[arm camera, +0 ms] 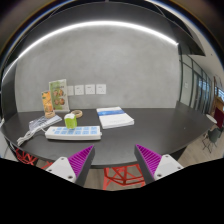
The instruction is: Unplug charger
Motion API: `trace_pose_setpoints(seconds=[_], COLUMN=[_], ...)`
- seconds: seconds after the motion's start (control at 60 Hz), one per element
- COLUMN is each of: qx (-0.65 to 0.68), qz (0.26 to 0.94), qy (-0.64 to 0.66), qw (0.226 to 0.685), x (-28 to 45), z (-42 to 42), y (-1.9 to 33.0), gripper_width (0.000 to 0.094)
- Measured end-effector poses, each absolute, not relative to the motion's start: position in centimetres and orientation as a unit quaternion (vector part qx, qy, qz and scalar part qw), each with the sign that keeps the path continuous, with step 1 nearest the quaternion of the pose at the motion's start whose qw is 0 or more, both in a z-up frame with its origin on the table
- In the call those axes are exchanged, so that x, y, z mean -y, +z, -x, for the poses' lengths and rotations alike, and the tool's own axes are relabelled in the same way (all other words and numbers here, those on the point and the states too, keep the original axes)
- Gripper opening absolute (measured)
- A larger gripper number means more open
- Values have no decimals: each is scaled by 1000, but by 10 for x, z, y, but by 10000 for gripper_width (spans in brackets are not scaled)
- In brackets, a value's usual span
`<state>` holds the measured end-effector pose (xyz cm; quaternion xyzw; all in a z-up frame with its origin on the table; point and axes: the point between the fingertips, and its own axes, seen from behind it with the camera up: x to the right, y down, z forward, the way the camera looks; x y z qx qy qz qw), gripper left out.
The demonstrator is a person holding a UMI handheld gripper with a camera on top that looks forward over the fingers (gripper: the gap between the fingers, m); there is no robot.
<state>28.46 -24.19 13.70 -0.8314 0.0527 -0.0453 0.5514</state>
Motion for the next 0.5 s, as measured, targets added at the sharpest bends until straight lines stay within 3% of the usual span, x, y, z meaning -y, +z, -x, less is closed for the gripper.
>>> trace_pose_setpoints(seconds=[0.233,0.5], qx=[-14,45], qz=[835,821], qy=[14,64], qw=[550,566], x=[192,64], z=[-252,-115], y=[118,94], gripper_width=[824,804])
